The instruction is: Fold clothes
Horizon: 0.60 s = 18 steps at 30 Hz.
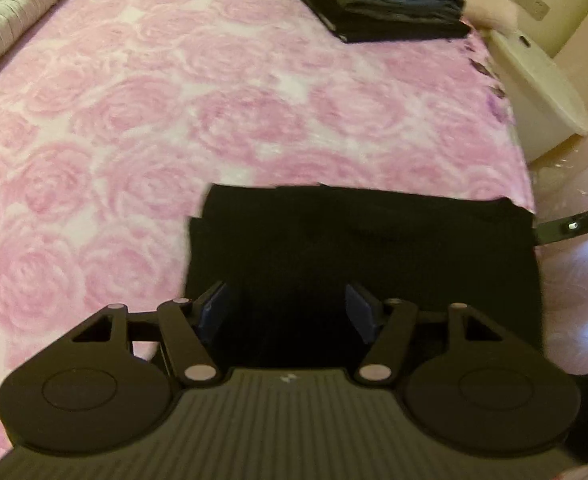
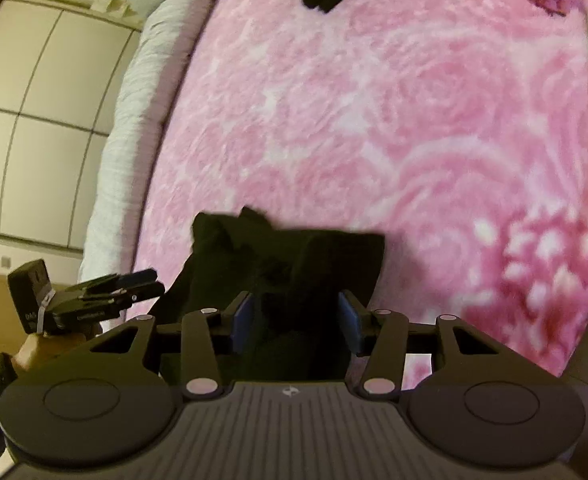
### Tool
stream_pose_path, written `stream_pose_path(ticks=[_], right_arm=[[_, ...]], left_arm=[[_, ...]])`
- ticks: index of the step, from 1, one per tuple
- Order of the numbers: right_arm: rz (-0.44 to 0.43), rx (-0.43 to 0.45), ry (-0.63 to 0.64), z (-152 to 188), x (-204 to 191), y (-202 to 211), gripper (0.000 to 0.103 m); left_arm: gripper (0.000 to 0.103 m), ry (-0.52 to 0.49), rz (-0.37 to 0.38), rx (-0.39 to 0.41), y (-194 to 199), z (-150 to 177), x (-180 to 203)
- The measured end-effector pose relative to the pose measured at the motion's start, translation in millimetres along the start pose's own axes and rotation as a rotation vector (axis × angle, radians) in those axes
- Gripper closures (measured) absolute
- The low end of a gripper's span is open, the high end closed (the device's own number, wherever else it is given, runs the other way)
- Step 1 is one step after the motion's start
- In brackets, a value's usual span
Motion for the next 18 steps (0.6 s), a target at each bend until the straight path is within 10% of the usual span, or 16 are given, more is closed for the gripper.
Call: stream_pose_path(ticks=[2, 10, 18], right_arm=[[0.028, -0.008, 0.012, 3, 5, -6, 0.089], [0.085, 0.000, -0.035, -17, 39, -29, 0.095], [0.117, 0.019, 0.061, -12, 6, 5, 0.075]], left_arm=[[0.058, -0.046, 0.018, -0.004, -10, 2, 19], [0.057, 0.031, -0.046, -0.006, -71, -20, 21], [0.061, 0.083, -0.050, 0.048, -23, -16, 5]])
Point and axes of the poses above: each gripper's, at about its wrist camera, not at the fingertips, and y roughly against the way its jaws point, x to its right, z to its underside, the point moved 5 cm from there along -y, roughly the way its jaws point, and after that the axes turned 15 degrees about -z, right-handed, at the moved point
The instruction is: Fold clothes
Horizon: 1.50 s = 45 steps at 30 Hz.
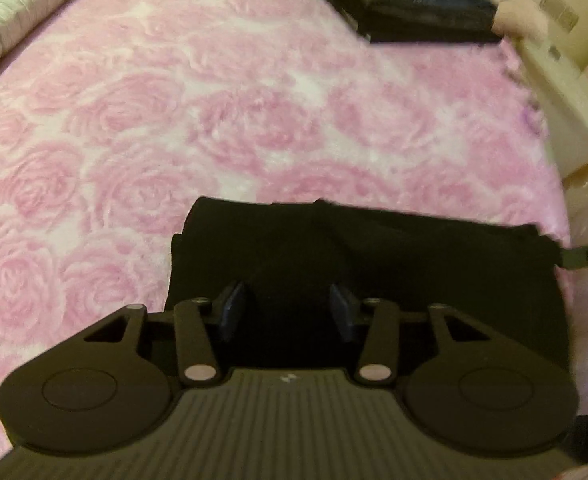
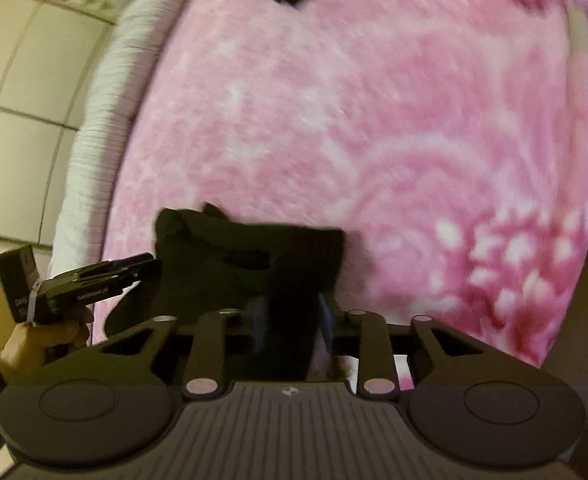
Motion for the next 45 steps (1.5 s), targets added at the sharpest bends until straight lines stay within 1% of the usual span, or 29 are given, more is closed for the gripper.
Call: stream_pose_path(ticks=[3, 4, 5, 6, 8, 10, 12, 14, 15, 18, 20, 21, 22, 23, 24, 26, 28, 29, 31, 33, 35, 36, 38, 39, 40, 41, 42, 44, 45], right_arm=[[0.001, 0.013, 0.170, -5, -30, 8, 0.075], [-0.008, -0.003, 0.224, -5, -40, 4, 0.075], [-0.022, -0.029, 0.273, -4, -48, -3, 0.075], [-0.042, -0.065, 0.319, -1, -56, -13, 0.075], [-0.063, -0.140, 0.394, 4, -64, -38, 0.075], [-0.056, -0.213, 0.476, 9, -64, -62, 0.075], [-0.013, -0.261, 0.541, 10, -57, -82, 0.078], [0.016, -0.264, 0.545, 4, -44, -87, 0.103], [0.028, -0.262, 0.541, 0, -36, -87, 0.103], [0.011, -0.263, 0.485, -2, -19, -73, 0.103], [0.037, -0.273, 0.487, 3, -16, -62, 0.103], [0.057, -0.274, 0.483, 5, -15, -54, 0.103], [0.078, -0.271, 0.471, 6, -12, -48, 0.103], [0.100, -0.264, 0.453, 6, -9, -43, 0.103], [0.114, -0.254, 0.454, 5, -11, -39, 0.103], [0.128, -0.228, 0.484, 2, -22, -31, 0.088], [0.142, -0.203, 0.513, -2, -33, -23, 0.088], [0.140, -0.195, 0.553, -2, -42, -22, 0.088], [0.105, -0.199, 0.652, -1, -63, -32, 0.088], [0.076, -0.231, 0.725, 5, -72, -49, 0.086], [0.098, -0.277, 0.761, 8, -67, -67, 0.085], [0.115, -0.302, 0.774, 10, -62, -76, 0.086], [0.145, -0.311, 0.762, 4, -48, -79, 0.090], [0.150, -0.306, 0.748, 0, -42, -76, 0.089], [0.147, -0.298, 0.735, -3, -42, -71, 0.084], [0.142, -0.288, 0.726, -6, -44, -65, 0.083], [0.139, -0.278, 0.720, -7, -47, -59, 0.083], [0.141, -0.266, 0.720, -7, -56, -49, 0.083], [0.144, -0.260, 0.722, -5, -61, -46, 0.083]], left_arm=[[0.061, -0.025, 0.107, 0.009, 9, 4, 21], [0.061, -0.039, 0.139, 0.007, 5, 5, 30], [0.061, -0.059, 0.152, 0.007, -2, 3, 40], [0.060, -0.079, 0.149, 0.011, -10, 1, 47], [0.055, -0.104, 0.093, 0.009, -35, -6, 58], [0.051, -0.128, 0.048, 0.008, -60, -10, 64], [0.040, -0.144, 0.024, 0.031, -68, -10, 66], [0.040, -0.121, 0.032, 0.024, -70, -12, 62], [0.040, -0.100, 0.042, 0.020, -68, -12, 57], [0.040, -0.029, 0.060, 0.010, -61, -11, 40], [0.041, -0.004, 0.054, 0.007, -53, -10, 30], [0.045, 0.005, 0.042, 0.006, -49, -8, 25], [0.052, 0.013, -0.006, 0.003, -44, -6, 20], [0.065, 0.017, -0.043, 0.000, -39, -4, 14], [0.064, 0.028, -0.052, 0.005, -30, -3, 10], [0.062, 0.053, -0.053, 0.018, -13, 0, 4], [0.062, 0.051, -0.035, 0.025, 3, 7, 9], [0.061, 0.041, -0.025, 0.023, 7, 10, 14], [0.061, -0.002, -0.013, 0.004, 5, 22, 31], [0.059, -0.021, -0.020, -0.028, -10, 32, 43], [0.053, -0.019, -0.032, -0.042, -29, 35, 47], [0.051, -0.005, -0.026, -0.042, -36, 34, 45], [0.050, 0.022, -0.014, -0.045, -38, 30, 40], [0.051, 0.029, -0.012, -0.045, -36, 28, 37], [0.051, 0.032, -0.033, -0.038, -32, 27, 34], [0.052, 0.038, -0.061, -0.033, -26, 27, 29], [0.057, 0.061, -0.082, -0.030, -20, 29, 23], [0.058, 0.119, -0.119, -0.026, -5, 33, 11], [0.058, 0.126, -0.125, -0.023, 2, 36, 8]])
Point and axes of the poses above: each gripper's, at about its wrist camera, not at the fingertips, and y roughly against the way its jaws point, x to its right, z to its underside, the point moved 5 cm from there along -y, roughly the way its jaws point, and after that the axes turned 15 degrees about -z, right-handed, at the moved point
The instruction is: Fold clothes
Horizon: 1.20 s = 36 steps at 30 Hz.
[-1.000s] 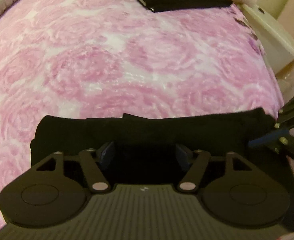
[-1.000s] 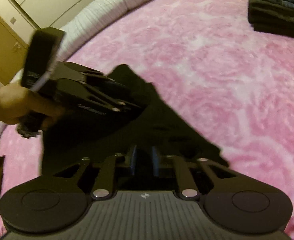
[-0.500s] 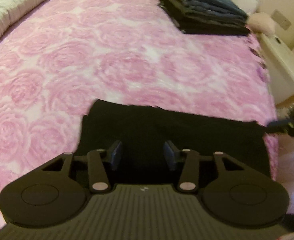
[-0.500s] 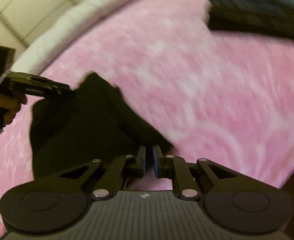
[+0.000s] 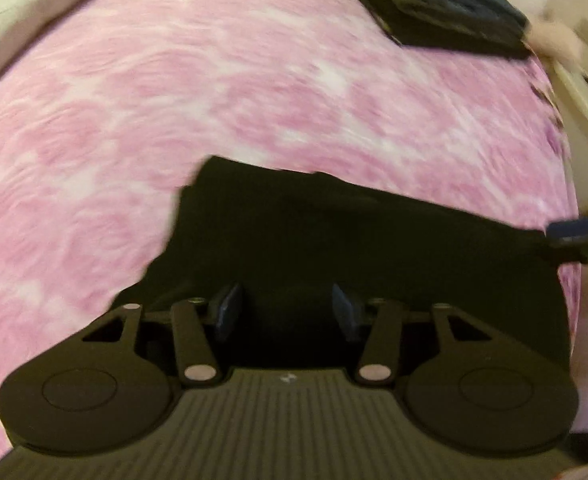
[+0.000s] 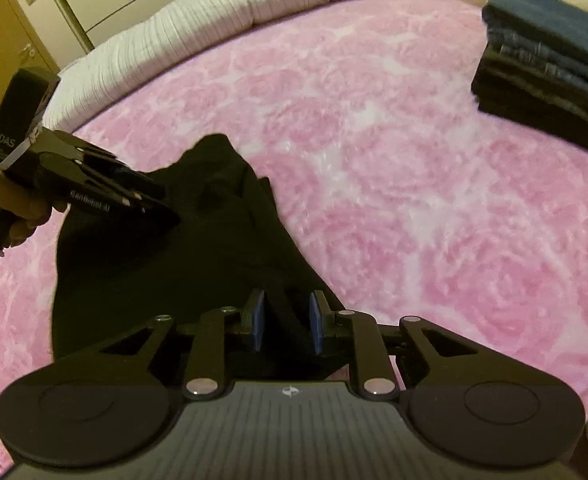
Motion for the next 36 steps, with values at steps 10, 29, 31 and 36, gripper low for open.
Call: stream_pose_path(ticks=[10, 29, 31, 36], right_arm=[[-0.097, -0.047, 0.073, 8, -36, -26, 0.082], [-0.090, -0.035, 0.091, 38, -105, -46, 0.070], [-0.051, -0.030, 0.083, 46, -105, -52, 0.070], [0.020, 0.018, 0.114, 46, -130, -35, 0.070]], left_arm=[[0.052, -0.048, 0.029, -0.024, -5, 41, 23], [0.064, 0.045, -0.024, 0.101, -20, 72, -82], [0.061, 0.018, -0.018, 0.119, -15, 71, -88], [0.064, 0.048, -0.047, 0.177, 37, 81, -113]])
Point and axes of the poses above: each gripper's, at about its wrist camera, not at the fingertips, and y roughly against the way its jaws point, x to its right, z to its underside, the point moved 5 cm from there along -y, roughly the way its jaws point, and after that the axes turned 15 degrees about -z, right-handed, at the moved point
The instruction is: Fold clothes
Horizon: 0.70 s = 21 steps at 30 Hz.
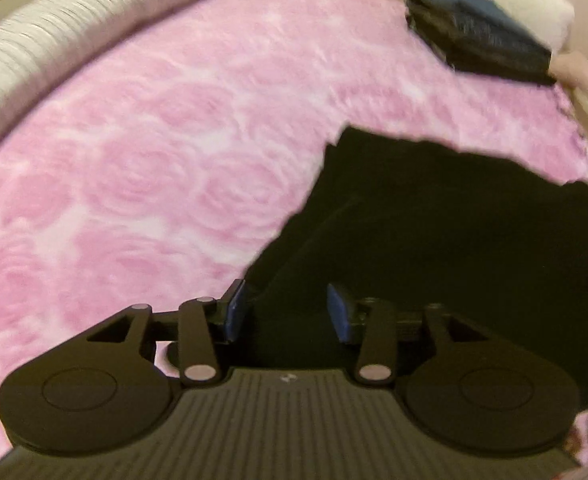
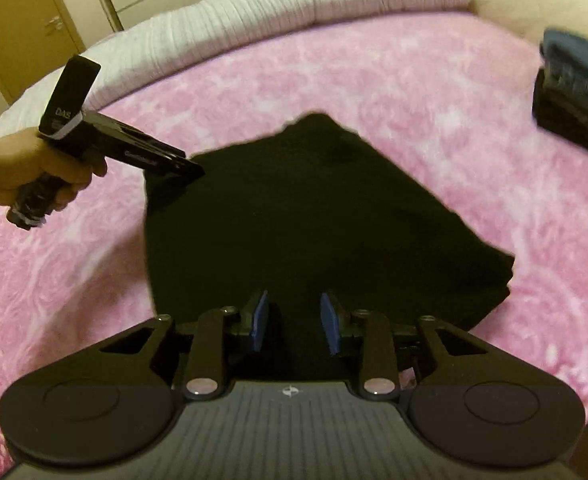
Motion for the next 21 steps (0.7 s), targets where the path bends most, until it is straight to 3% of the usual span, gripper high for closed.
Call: stream_pose_path(ticks=[2, 5, 7, 9, 12, 14, 17, 21], right_arm=[[-0.008, 0.012, 0.039, -2, -20, 7, 0.070], [-0.019, -0.012, 0.072, 7, -40, -2, 0.070], [0.006, -0.047, 0.057, 21, -36, -18, 0.071], [0.033, -0.066, 0.041, 33, -30, -29, 0.071], [0.056, -0.062, 0.059, 46, -26, -30, 0.071], [0.078, -0.072, 0.076, 53, -27, -27, 0.071], [0.126, -0.092, 0.068, 57, -33, -18, 0.070], [0.148, -0.068, 0.102, 49, -59, -3, 0.071]], left_arm=[[0.064, 0.001, -0.005, 0.001, 13, 10, -6], [0.064, -0.021, -0.001, -0.032, -7, 26, -2], [0.061, -0.031, -0.005, -0.050, -27, 36, 1], [0.051, -0.013, 0.000, -0.044, -41, 36, 0], [0.049, -0.012, 0.001, -0.030, -41, 38, -2], [0.050, -0.021, -0.014, -0.026, -32, 37, -4], [0.060, -0.055, -0.047, -0.002, -8, 35, -4], [0.059, -0.094, 0.005, 0.045, 28, 41, 19]])
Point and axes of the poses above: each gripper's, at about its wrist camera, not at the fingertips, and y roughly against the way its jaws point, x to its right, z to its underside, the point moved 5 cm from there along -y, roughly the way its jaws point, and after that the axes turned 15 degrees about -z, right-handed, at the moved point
